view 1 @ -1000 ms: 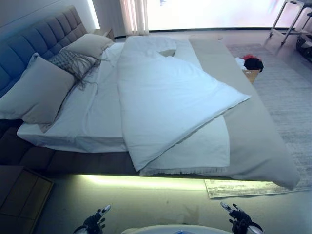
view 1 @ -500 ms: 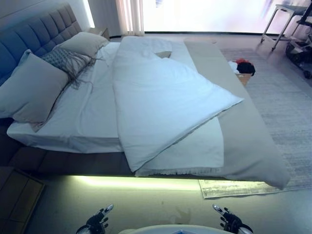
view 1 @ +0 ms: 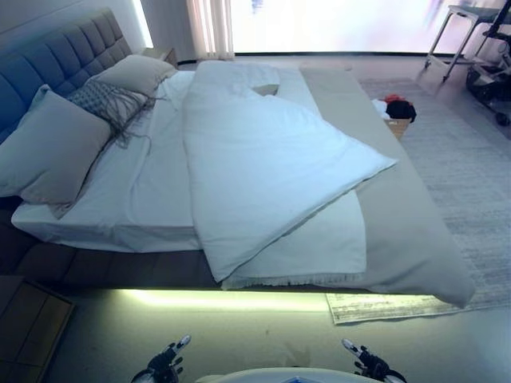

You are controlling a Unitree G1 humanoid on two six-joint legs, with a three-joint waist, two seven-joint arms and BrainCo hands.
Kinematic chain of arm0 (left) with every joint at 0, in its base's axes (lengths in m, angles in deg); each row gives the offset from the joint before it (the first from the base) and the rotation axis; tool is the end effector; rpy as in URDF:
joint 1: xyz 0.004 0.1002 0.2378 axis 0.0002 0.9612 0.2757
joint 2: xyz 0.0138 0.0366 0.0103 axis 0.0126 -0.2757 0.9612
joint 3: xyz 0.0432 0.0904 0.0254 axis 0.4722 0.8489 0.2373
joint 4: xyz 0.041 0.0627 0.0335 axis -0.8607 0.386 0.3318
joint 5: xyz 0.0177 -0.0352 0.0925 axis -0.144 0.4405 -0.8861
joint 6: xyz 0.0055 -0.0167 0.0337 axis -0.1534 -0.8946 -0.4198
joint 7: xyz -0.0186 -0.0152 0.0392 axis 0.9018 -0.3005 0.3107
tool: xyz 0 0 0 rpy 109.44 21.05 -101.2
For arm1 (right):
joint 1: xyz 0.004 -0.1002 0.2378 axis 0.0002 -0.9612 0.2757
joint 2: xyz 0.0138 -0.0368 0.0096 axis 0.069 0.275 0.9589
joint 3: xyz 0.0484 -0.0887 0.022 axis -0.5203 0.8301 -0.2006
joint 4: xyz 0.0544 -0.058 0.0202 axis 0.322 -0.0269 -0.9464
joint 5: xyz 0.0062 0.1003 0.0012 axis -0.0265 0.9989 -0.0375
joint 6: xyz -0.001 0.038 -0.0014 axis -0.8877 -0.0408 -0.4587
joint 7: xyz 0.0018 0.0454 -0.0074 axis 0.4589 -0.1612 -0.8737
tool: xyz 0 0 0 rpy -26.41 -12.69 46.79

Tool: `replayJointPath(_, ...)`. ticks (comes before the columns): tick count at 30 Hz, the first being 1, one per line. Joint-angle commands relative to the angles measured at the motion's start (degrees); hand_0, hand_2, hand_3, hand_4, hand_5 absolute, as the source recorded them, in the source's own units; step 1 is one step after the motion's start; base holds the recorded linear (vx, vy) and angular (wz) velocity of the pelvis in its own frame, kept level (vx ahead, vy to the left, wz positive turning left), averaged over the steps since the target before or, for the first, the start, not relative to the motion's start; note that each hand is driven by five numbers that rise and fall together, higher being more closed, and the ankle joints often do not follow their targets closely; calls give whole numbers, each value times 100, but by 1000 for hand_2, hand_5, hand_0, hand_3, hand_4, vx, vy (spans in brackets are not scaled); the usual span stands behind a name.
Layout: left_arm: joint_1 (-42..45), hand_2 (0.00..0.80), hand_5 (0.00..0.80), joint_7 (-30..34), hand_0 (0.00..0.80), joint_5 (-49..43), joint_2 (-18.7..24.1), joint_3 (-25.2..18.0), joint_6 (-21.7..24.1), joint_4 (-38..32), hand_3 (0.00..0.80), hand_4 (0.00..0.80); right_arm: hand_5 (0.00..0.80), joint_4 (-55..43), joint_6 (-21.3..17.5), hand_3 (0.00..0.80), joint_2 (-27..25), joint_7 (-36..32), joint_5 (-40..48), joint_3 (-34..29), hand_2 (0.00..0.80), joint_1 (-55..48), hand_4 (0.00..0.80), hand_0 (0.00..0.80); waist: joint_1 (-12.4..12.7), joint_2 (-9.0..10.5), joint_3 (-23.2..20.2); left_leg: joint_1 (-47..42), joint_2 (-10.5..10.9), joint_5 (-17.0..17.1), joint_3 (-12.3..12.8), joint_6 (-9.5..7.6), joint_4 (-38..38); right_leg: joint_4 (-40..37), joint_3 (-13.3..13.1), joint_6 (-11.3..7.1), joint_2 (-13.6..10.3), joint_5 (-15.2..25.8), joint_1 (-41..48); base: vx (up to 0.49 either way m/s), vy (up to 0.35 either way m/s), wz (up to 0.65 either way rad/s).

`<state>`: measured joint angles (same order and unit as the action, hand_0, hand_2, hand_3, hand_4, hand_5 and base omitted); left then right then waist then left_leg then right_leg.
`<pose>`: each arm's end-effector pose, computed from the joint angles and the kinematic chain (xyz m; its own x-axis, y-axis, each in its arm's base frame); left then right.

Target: Make the bed neatly

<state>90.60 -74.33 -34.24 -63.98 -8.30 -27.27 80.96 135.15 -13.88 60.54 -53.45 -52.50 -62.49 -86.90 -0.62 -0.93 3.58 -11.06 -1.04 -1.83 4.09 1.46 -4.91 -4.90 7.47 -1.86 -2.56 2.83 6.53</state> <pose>0.0509 0.2351 -0.1171 0.4001 0.0827 -0.9127 -0.4404 0.8907 -0.1123 0.0503 -0.2386 -0.1165 0.3538 -0.1629 -0.9210 0.4208 0.9072 0.0011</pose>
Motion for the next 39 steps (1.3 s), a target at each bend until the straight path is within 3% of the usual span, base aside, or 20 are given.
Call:
replayJointPath(1, -430, 0, 0, -42, 0, 178, -2, -220, 9, 310, 0, 0, 0, 314, 20, 0, 38, -44, 148, 130, 0, 530, 0, 0, -28, 220, 180, 226, 261, 205, -37, -200, 100, 393, -219, -149, 46, -35, -39, 52, -105, -8)
replayJointPath(4, -424, 0, 0, -100, 0, 127, -47, -289, 86, 300, 0, 0, 0, 313, 46, 0, 34, -59, 96, 170, 0, 571, 0, 0, 15, 338, 368, 610, 240, -86, 102, -63, 1357, 575, -75, 13, -22, -175, -15, 12, -114, -6)
replayJointPath(6, -414, 0, 0, -97, 0, 248, -65, -332, 146, 284, 0, 0, 0, 236, 71, 0, -20, 0, 34, 221, 0, 589, 0, 0, 104, 381, 578, 1397, 53, 480, 74, 162, 2604, 717, -10, 160, -31, -227, -4, -12, -91, -9)
replayJointPath(7, -408, 0, 0, -75, 0, 300, -60, -372, 151, 285, 0, 0, 0, 201, 91, 0, -51, 42, -7, 247, 0, 595, 0, 0, 148, 345, 659, 1685, -40, 779, 1, 244, 2776, 795, -46, 202, 17, -275, 17, 57, -4, -23)
replayJointPath(10, -316, 0, 0, 16, 0, 319, -65, -462, 169, 325, 0, 0, 0, 198, 88, 0, -160, 46, -30, 204, 0, 616, 0, 0, 247, 178, 800, 1937, -328, 1360, -82, 420, 2087, 857, -230, 154, 135, -438, 220, 210, 131, -32)
replayJointPath(12, -268, 0, 0, 8, 0, 334, -84, -450, 154, 323, 0, 0, 0, 228, 100, 0, -227, 32, -41, 187, 0, 629, 0, 0, 342, 40, 804, 1955, -583, 1758, -226, 522, 1030, 746, -384, 111, 212, -557, 470, 333, 224, -23)
replayJointPath(14, -233, 0, 0, -32, 0, 342, -97, -416, 140, 325, 0, 0, 0, 257, 99, 0, -266, 13, 5, 213, 0, 624, 0, 0, 467, 33, 799, 2012, -693, 1900, -367, 578, 168, 648, -579, 68, 160, -682, 771, 368, 199, -22)
replayJointPath(16, -204, 0, 0, -68, 0, 299, -118, -461, 128, 297, 0, 0, 0, 283, 47, 0, -287, -52, -54, 117, 0, 547, 0, 0, 498, 37, 755, 2180, -759, 1834, -228, 615, 61, 592, -694, 35, 85, -830, 1050, 315, 212, -19)
replayJointPath(18, -188, 0, 0, -34, 0, 252, -127, -498, 114, 289, 0, 0, 0, 311, -24, 0, -252, -54, -191, 42, 0, 481, 0, 0, 458, 32, 669, 2064, -742, 1574, 36, 571, 74, 585, -630, -63, -71, -896, 1154, 221, 212, -17)
replayJointPath(20, -155, 0, 0, 22, 0, 266, -108, -439, 156, 306, 0, 0, 0, 336, -40, 0, -190, -45, -183, 25, 0, 458, 0, 0, 483, 31, 608, 1936, -678, 1504, -19, 524, 173, 624, -586, -173, -234, -918, 1219, 252, 196, -42)
replayJointPath(25, -159, 0, 0, 26, 0, 155, -10, -361, 207, 286, 0, 0, 0, 284, -66, 0, -106, -262, -165, 42, 0, 460, 0, 0, 607, 56, 523, 2113, -607, 1321, -59, 469, 701, 671, -416, -244, -518, -936, 1305, 228, 156, -16)
replayJointPath(29, -356, 0, 0, 58, 0, 108, 14, -307, 219, 236, 0, 0, 0, -2, -80, 0, -27, -437, 36, 168, 0, 618, 0, 0, 677, 79, 559, 2725, -613, 1248, 126, 501, 1463, 644, -384, -335, -700, -952, 1311, 108, 131, 10)
replayJointPath(35, -417, 0, 0, 163, 0, -104, 53, -239, 85, 132, 0, 0, 0, -174, 21, 0, -19, -472, 306, 8, 0, 652, 0, 0, 676, 144, 371, 2704, -496, 923, 366, 298, 1655, 642, -287, -654, -1063, -905, 1414, 183, 189, 7)
replayJointPath(36, -416, 0, 0, 184, 0, -151, 74, -178, 65, 144, 0, 0, 0, -204, 46, 0, -17, -481, 381, -29, 0, 635, 0, 0, 672, 164, 312, 2613, -421, 856, 397, 207, 1592, 847, -240, -711, -1166, -784, 1373, 196, 169, 5)
replayJointPath(38, -409, 0, 0, 244, 0, -232, 121, -58, 11, 133, 0, 0, 0, -250, 28, 0, -26, -459, 546, -89, 0, 599, 0, 0, 601, 169, 281, 2318, -256, 756, 429, 30, 1351, 1744, -193, -778, -1469, -36, 826, 184, 177, 0)
replayJointPath(39, -404, 0, 0, 282, 0, -256, 128, -32, 13, 146, 0, 0, 0, -266, 33, 0, -37, -507, 582, -111, 0, 577, 0, 0, 565, 142, 289, 2199, -217, 736, 447, -29, 1260, 2148, -239, -781, -1502, 131, 529, 216, 215, -4)
